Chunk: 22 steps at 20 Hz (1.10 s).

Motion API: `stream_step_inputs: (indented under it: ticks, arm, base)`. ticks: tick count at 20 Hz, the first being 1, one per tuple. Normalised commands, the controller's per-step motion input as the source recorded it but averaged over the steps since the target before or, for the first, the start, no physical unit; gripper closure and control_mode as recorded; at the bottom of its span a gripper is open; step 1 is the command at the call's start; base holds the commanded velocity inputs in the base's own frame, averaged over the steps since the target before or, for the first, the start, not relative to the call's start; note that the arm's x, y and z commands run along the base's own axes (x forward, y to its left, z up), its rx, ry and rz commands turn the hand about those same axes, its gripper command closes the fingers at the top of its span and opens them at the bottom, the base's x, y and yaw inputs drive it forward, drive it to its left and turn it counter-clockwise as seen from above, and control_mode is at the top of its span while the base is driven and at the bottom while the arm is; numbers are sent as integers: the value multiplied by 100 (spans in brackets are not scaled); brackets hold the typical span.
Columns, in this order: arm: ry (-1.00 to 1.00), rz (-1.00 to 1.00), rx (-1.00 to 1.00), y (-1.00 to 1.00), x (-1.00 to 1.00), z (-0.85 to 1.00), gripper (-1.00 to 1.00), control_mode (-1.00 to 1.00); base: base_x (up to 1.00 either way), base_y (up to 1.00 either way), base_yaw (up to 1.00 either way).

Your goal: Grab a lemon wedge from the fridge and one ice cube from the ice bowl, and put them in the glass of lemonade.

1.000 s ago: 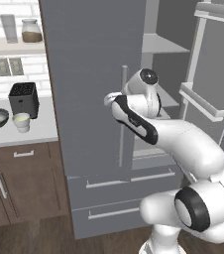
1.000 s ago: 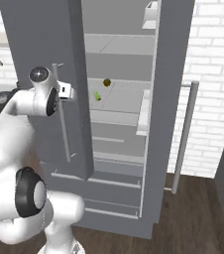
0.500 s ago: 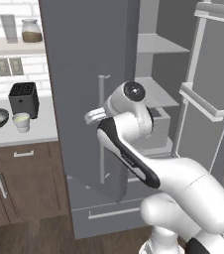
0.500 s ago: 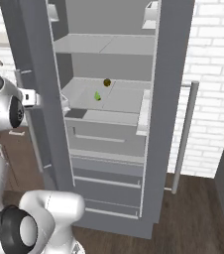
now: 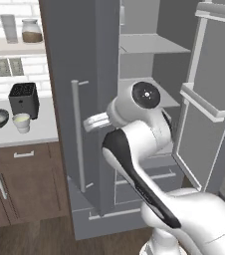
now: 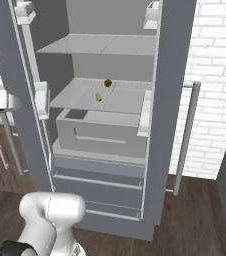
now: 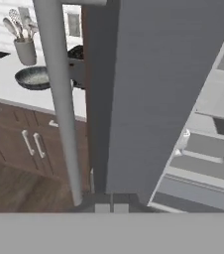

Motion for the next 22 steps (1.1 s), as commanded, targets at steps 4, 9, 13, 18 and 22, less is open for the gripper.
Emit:
stream_step_inputs:
  ticks: [4,9,13,18,22]
  arm:
    - [0,-9,0,-18,-96,54,100,-100]
    - [-1,-8,1,-32,-72,69,100,-100]
    - [0,6,18,-4,-3,26,-100,-100]
    - [-1,21,27,-29,27,-1,-100,-100]
    - [0,32,26,-17,80,-6,-100,-100]
  base:
    - [0,0,0]
    - [0,0,0]
    - [0,0,0]
    - [0,0,0]
    - [0,0,0]
